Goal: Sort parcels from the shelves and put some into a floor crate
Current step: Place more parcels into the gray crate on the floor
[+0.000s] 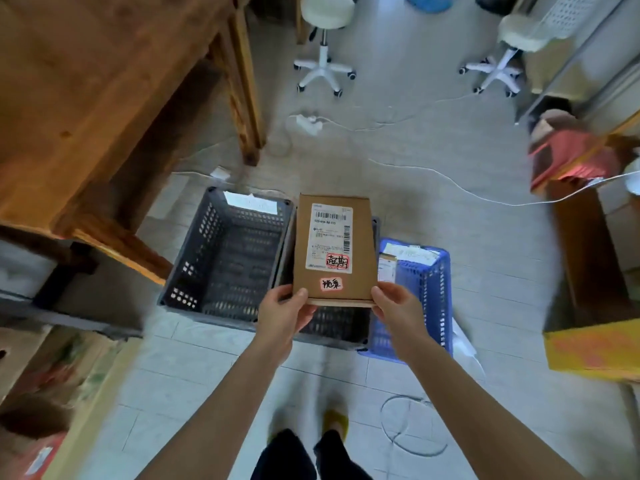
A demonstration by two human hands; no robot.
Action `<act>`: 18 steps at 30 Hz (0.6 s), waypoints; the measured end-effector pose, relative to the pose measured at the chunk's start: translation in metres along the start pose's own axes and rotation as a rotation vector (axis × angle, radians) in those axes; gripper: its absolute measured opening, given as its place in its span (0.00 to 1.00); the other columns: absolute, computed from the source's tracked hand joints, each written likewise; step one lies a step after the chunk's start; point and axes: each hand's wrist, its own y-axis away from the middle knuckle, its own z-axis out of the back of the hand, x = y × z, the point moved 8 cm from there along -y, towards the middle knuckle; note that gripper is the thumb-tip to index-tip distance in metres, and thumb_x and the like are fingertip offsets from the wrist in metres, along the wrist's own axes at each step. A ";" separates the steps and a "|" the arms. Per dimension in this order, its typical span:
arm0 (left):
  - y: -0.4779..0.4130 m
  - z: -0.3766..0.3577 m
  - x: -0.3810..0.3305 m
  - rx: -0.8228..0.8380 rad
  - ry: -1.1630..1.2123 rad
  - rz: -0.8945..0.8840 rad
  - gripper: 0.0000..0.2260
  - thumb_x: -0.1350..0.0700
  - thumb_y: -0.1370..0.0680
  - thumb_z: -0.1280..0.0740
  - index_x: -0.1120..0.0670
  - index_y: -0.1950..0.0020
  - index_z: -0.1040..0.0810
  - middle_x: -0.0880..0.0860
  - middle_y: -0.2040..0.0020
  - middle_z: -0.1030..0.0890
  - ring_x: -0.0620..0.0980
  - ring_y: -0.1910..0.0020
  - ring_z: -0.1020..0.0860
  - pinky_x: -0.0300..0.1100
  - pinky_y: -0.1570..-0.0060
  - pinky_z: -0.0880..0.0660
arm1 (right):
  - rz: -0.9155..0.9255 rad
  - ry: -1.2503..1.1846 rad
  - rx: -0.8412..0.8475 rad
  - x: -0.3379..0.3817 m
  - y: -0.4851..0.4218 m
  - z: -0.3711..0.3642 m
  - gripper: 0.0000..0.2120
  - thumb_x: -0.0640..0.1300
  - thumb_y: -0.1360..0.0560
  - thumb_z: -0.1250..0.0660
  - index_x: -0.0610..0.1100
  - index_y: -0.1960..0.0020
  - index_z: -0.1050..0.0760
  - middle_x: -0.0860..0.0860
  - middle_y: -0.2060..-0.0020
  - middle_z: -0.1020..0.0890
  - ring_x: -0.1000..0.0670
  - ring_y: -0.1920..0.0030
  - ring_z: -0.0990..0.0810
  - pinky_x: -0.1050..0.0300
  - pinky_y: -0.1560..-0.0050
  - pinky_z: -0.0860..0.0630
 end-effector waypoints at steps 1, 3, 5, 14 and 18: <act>-0.016 -0.006 0.004 -0.016 0.002 0.031 0.16 0.62 0.22 0.36 0.65 0.36 0.31 0.58 0.56 0.21 0.52 0.61 0.21 0.41 0.61 0.24 | -0.035 -0.027 -0.012 -0.004 -0.015 0.002 0.13 0.37 0.23 0.37 0.36 0.40 0.27 0.47 0.51 0.21 0.48 0.47 0.23 0.58 0.44 0.27; -0.048 -0.018 0.011 -0.040 -0.005 0.084 0.16 0.61 0.22 0.36 0.67 0.37 0.30 0.58 0.57 0.21 0.52 0.61 0.21 0.41 0.60 0.24 | -0.153 -0.104 -0.025 -0.017 -0.045 0.002 0.14 0.38 0.24 0.36 0.34 0.40 0.28 0.44 0.50 0.21 0.45 0.45 0.23 0.57 0.41 0.27; -0.079 -0.030 0.018 -0.040 -0.003 0.127 0.13 0.62 0.22 0.36 0.66 0.39 0.29 0.57 0.57 0.21 0.52 0.59 0.21 0.42 0.55 0.23 | -0.311 -0.184 -0.017 -0.035 -0.071 -0.001 0.10 0.40 0.23 0.36 0.34 0.46 0.27 0.43 0.56 0.22 0.44 0.48 0.22 0.52 0.40 0.26; -0.249 -0.069 0.106 -0.020 -0.044 0.361 0.11 0.63 0.22 0.37 0.61 0.40 0.29 0.57 0.55 0.21 0.51 0.57 0.21 0.41 0.54 0.24 | -0.634 -0.490 -0.187 -0.160 -0.228 -0.024 0.20 0.39 0.22 0.39 0.32 0.33 0.35 0.38 0.34 0.28 0.51 0.61 0.24 0.65 0.67 0.22; -0.346 -0.070 0.177 -0.073 -0.075 0.425 0.14 0.62 0.21 0.38 0.64 0.36 0.30 0.56 0.56 0.22 0.49 0.59 0.22 0.43 0.49 0.27 | -0.705 -0.571 -0.277 -0.230 -0.309 -0.045 0.18 0.37 0.20 0.43 0.31 0.33 0.36 0.39 0.46 0.23 0.46 0.51 0.23 0.60 0.53 0.23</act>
